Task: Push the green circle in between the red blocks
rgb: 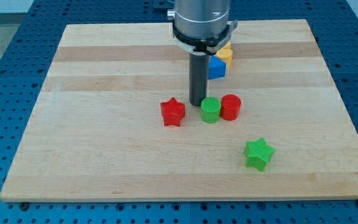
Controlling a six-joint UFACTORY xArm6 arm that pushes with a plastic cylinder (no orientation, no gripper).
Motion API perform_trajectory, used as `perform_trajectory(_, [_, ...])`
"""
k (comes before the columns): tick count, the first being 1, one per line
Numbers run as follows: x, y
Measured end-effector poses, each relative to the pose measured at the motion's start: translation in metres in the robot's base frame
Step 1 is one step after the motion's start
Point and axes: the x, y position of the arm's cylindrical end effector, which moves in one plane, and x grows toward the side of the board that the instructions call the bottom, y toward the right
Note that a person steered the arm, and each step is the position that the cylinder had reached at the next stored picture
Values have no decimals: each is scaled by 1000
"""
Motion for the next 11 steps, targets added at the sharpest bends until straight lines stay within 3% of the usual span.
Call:
perform_trajectory(2, [-41,-109])
perform_trajectory(3, [-11,-128])
perform_trajectory(4, [27,-126])
perform_trajectory(7, [28,-41])
perform_trajectory(9, [67,-83])
perform_trajectory(11, [67,-1])
